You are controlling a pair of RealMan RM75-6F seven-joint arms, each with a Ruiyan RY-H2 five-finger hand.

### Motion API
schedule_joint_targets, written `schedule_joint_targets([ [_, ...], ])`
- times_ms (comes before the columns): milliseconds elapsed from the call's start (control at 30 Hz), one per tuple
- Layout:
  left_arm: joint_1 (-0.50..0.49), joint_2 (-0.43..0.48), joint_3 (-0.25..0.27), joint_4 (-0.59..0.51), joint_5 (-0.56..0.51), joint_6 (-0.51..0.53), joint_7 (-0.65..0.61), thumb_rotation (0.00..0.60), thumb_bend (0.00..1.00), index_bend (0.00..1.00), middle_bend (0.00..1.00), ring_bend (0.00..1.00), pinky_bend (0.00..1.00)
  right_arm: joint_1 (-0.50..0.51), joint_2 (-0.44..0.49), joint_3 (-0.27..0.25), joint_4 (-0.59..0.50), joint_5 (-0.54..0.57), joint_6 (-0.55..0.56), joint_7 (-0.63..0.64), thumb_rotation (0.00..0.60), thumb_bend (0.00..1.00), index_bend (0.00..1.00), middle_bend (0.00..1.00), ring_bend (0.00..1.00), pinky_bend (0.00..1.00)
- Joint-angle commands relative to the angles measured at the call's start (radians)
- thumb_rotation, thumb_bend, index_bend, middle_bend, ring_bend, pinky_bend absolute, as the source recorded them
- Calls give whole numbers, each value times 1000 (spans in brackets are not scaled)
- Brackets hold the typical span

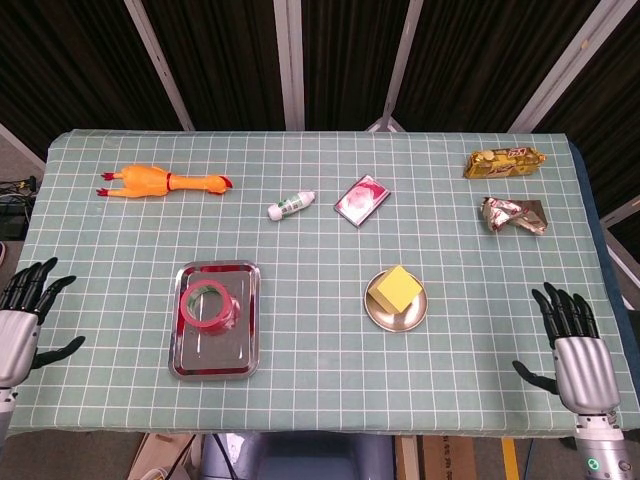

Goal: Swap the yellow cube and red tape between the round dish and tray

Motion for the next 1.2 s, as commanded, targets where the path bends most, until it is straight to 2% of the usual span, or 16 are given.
schedule_joint_targets([
  [33, 5, 9, 0, -13, -10, -3, 7, 600, 119, 188, 0, 0, 78, 25, -4, -10, 1, -13, -46, 29, 600, 2, 29, 0, 0, 0],
  [167, 13, 11, 3, -23, 1, 16, 14, 600, 119, 187, 0, 0, 78, 71, -1, 7, -23, 10, -118, 52, 600, 2, 29, 0, 0, 0],
  [433, 11, 5, 1, -28, -11, 0, 44, 600, 119, 186, 0, 0, 78, 241, 19, 123, -174, 83, -299, -65, 600, 1, 29, 0, 0, 0],
  [500, 12, 6, 0, -28, -15, -1, 48, 600, 119, 186, 0, 0, 78, 335, -11, 168, -190, 151, -419, -87, 600, 2, 29, 0, 0, 0],
  [567, 13, 8, 0, -31, -18, -2, 45, 600, 119, 186, 0, 0, 78, 380, -28, 187, -182, 212, -478, -103, 600, 2, 29, 0, 0, 0],
  [867, 21, 9, -6, -34, -28, 9, 55, 600, 118, 186, 0, 0, 80, 489, -132, 197, -90, 326, -561, -194, 600, 2, 29, 0, 0, 0],
  [1200, 30, 7, -14, -37, -40, 18, 73, 600, 118, 186, 0, 0, 80, 539, -192, 167, 32, 344, -585, -218, 600, 1, 29, 0, 0, 0],
])
